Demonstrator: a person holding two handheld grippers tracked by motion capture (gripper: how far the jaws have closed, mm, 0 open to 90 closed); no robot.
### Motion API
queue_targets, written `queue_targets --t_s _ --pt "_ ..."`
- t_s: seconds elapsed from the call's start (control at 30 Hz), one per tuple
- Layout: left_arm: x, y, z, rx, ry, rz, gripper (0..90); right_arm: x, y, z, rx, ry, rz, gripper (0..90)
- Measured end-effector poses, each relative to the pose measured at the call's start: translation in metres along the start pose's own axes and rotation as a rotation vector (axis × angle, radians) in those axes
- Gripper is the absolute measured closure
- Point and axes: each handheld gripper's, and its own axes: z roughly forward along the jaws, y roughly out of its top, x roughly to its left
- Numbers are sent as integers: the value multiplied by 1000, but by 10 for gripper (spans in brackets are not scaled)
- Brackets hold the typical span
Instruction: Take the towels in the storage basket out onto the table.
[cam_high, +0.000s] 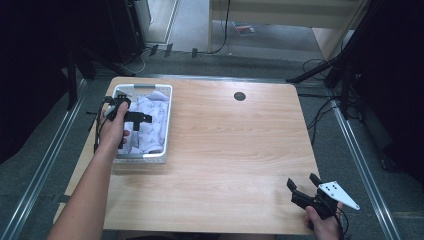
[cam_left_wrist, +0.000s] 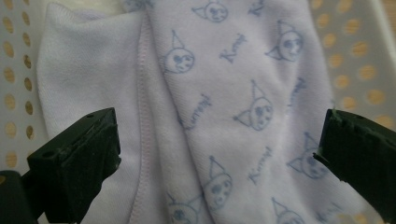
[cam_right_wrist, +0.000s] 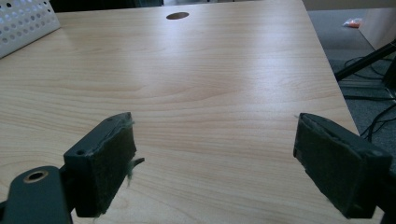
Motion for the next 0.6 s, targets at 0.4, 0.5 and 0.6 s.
queue_targets --t_s 0.4,0.5,0.6 --pt "11 0 38 92 -19 -20 0 0 0 0 -1 0 1 131" --pt "12 -2 42 97 -19 -18 0 0 0 0 0 -1 1 131" --pt "10 -3 43 94 -5 -1 0 0 0 0 -1 -2 -1 131"
